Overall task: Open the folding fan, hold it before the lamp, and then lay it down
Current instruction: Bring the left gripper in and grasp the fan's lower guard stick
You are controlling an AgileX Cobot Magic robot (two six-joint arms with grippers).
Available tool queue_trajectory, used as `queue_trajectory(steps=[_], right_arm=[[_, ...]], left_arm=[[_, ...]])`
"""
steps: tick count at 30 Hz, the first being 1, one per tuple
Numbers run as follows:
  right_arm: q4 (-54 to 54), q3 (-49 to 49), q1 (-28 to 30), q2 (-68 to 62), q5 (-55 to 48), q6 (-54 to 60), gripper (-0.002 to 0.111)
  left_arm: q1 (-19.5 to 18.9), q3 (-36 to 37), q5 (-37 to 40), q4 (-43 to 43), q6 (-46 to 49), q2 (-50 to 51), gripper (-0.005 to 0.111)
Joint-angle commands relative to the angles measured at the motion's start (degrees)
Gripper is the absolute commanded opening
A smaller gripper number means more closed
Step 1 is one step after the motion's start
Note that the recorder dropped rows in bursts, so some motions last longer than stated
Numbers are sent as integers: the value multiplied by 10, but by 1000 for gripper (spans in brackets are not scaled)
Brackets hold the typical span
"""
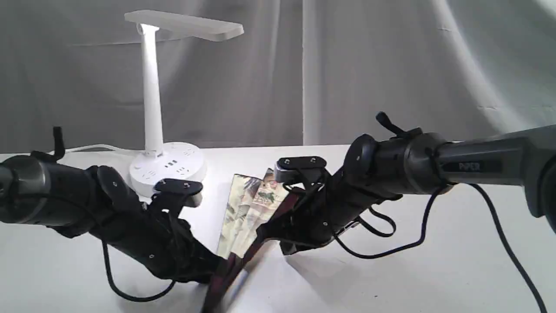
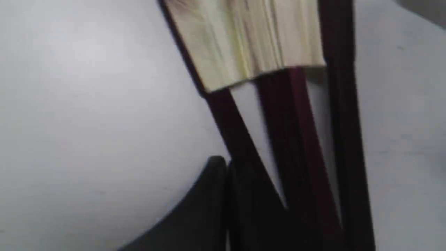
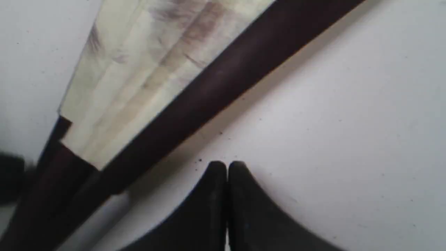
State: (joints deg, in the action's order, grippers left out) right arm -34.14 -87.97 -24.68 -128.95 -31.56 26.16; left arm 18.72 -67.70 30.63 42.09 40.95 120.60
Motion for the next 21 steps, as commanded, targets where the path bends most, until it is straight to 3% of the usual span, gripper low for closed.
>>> queue_trajectory(steps=[1, 6, 11, 15, 21], right_arm=[[-3, 2, 1, 4, 5, -1, 0], [1, 2, 1, 4, 15, -1, 0], [4, 2, 2, 5, 8, -1, 4], [3, -5, 2, 7, -2, -1, 24], [-26, -8, 2, 7, -12, -1, 61]], left_arm=[[23, 1, 69, 0, 0, 20, 0], [36, -2, 50, -1, 12, 20, 0], [22, -28, 100, -36, 10, 20, 0], [-4, -54, 172, -43, -22, 15, 0], [-22, -56, 138, -41, -22, -21, 0]])
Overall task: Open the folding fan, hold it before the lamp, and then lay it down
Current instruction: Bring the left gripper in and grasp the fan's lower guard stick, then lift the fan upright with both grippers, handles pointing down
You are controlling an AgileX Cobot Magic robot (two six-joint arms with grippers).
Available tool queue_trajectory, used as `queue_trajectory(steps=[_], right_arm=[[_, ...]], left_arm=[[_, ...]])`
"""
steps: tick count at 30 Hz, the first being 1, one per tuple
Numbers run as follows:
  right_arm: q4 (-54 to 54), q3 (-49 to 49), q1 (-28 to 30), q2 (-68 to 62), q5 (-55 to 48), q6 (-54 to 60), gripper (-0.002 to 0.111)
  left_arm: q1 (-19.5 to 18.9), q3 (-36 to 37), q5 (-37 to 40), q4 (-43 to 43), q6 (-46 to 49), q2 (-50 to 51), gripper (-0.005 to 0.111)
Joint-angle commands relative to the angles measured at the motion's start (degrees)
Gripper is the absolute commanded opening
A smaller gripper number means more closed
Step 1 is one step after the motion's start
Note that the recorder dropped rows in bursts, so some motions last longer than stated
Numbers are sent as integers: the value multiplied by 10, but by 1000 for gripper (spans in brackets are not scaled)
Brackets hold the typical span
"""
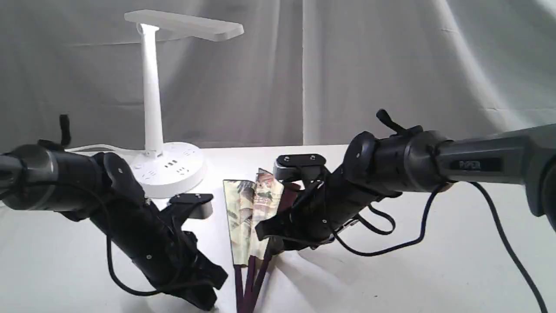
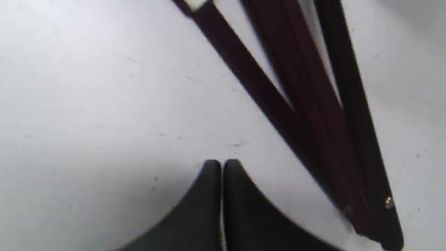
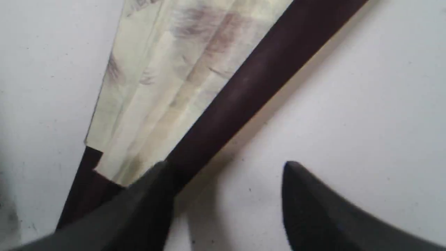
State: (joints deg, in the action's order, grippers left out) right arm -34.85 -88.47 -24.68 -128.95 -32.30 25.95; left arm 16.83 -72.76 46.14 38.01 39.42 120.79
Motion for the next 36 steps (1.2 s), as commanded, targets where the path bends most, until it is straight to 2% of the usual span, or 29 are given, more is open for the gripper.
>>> queue_trajectory(steps=[1, 5, 9, 13, 18, 22, 27, 30, 36], right_arm=[[-32, -3, 2, 7, -5, 2, 66], [-97, -3, 2, 7, 4, 8, 78], [-187, 13, 2, 6, 20, 8, 78], [-286, 48, 2, 6, 95, 41, 78], [-336, 57, 2, 6, 122, 54, 78], [-356, 57, -1, 0, 112, 55, 78], [-455, 57, 0, -34, 107, 114, 78], [-527, 57, 1, -43, 97, 197, 78], [-620, 57, 1, -47, 40, 290, 78]], left_arm=[[-3, -5, -28, 5, -6, -28, 0], [-2, -5, -32, 47, 14, -32, 0], [-3, -5, -56, 62, 15, -32, 0], [-3, -5, -52, 64, 15, -32, 0], [-3, -5, -59, 102, 18, -14, 0], [-3, -5, -59, 161, 67, 12, 0], [-3, -5, -51, 208, 106, 21, 0], [-3, -5, -51, 213, 107, 26, 0], [-2, -5, -55, 244, 136, 55, 0]])
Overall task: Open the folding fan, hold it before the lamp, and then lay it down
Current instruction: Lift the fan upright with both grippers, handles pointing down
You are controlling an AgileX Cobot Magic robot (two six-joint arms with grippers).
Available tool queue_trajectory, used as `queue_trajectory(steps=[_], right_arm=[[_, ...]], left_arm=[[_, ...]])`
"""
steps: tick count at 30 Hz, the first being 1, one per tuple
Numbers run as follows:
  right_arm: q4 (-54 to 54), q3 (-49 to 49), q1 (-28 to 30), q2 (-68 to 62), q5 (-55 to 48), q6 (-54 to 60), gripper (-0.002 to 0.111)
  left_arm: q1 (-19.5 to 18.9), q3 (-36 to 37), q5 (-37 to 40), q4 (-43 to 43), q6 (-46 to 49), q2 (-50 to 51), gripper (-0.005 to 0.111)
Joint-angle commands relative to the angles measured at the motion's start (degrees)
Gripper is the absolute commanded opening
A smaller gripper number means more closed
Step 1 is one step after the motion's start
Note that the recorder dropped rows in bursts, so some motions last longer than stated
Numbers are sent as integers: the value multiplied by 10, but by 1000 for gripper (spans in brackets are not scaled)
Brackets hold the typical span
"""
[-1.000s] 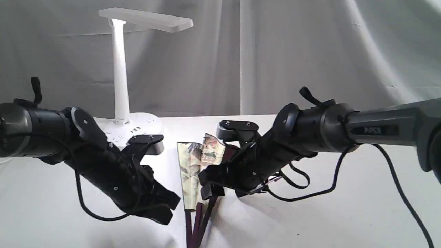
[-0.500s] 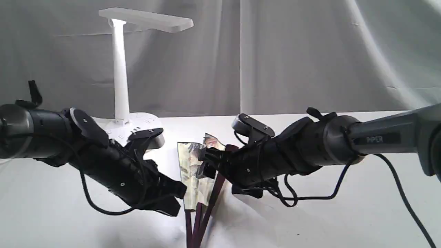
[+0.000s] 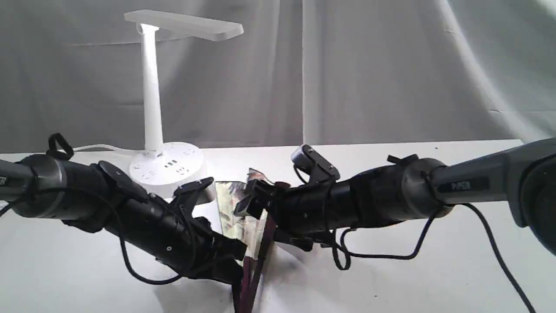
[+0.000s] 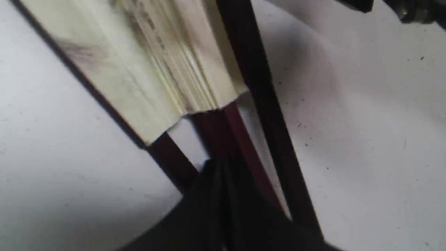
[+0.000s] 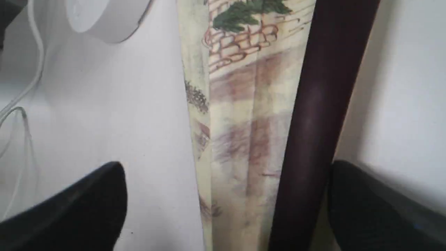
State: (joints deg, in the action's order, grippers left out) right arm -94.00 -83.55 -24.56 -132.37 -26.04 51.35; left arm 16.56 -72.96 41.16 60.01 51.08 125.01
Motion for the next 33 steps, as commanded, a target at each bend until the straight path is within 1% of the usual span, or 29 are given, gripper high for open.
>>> queue_trajectory(steps=[1, 11, 15, 18, 20, 21, 23, 26, 29, 33], right_arm=[[-36, 8, 0, -13, -27, 44, 78], [-40, 8, 0, -13, -56, 73, 78], [-42, 8, 0, -12, -60, 108, 73], [-42, 8, 0, -12, -60, 112, 63], [-42, 8, 0, -12, -60, 112, 51], [-42, 8, 0, -12, -58, 112, 48], [-42, 8, 0, -12, -54, 112, 35], [-42, 8, 7, -12, -51, 112, 22], [-42, 8, 23, -12, -53, 112, 11], [-39, 8, 47, -12, -66, 112, 0]], left_arm=[[1, -3, -6, 29, 19, 18, 0], [1, -3, -8, 32, 32, 37, 0], [1, -3, -8, 25, 32, 39, 0], [1, -3, -8, 25, 30, 39, 0], [1, -3, -8, 25, 29, 39, 0], [1, -3, -8, 25, 29, 39, 0], [1, -3, -7, 25, 29, 39, 0], [0, -3, -7, 25, 29, 39, 0], [0, -3, -7, 25, 29, 39, 0], [0, -3, -7, 25, 29, 39, 0]])
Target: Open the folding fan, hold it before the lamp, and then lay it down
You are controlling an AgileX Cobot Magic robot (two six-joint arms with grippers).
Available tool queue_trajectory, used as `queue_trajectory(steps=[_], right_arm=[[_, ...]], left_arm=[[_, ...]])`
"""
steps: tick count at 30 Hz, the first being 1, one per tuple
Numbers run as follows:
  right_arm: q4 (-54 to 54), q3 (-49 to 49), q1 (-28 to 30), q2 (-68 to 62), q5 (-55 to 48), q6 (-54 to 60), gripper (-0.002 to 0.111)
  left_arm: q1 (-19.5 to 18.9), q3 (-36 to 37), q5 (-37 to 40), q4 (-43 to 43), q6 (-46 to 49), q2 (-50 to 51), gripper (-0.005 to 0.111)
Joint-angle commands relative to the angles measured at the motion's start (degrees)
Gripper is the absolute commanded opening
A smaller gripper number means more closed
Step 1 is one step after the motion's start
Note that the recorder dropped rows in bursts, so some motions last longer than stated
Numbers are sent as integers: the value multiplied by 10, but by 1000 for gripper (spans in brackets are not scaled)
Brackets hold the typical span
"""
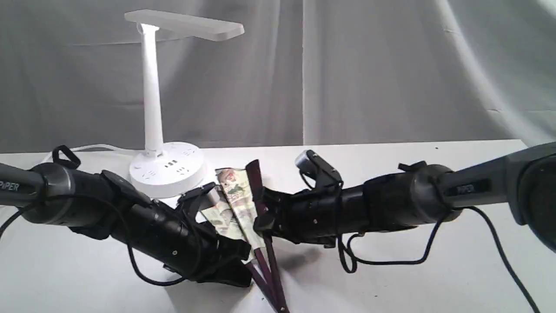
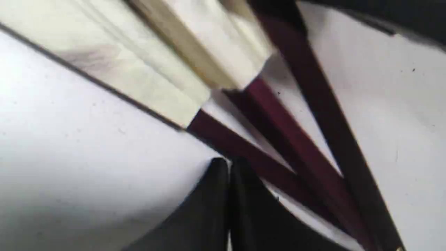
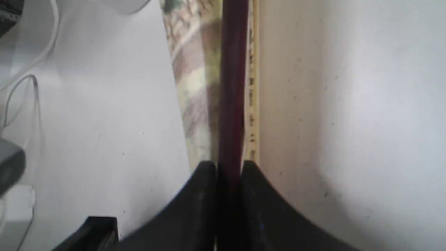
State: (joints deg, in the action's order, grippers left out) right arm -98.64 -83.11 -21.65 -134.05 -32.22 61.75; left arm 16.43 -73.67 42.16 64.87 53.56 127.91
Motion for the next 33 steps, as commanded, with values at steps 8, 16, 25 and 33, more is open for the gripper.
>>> queue_trajectory(steps=[8, 16, 25, 33], right_arm=[[9, 4, 36, 5, -67, 13, 0], [-6, 4, 39, 5, -117, 70, 0], [-13, 4, 65, 5, -232, 89, 0], [-13, 4, 93, 5, -290, 89, 0]], left_arm=[[1, 1, -17, -22, 5, 10, 0], [1, -12, -12, -24, 5, -2, 0], [-33, -12, 93, -24, 5, -40, 0], [-109, -4, 205, 13, 30, -54, 0]])
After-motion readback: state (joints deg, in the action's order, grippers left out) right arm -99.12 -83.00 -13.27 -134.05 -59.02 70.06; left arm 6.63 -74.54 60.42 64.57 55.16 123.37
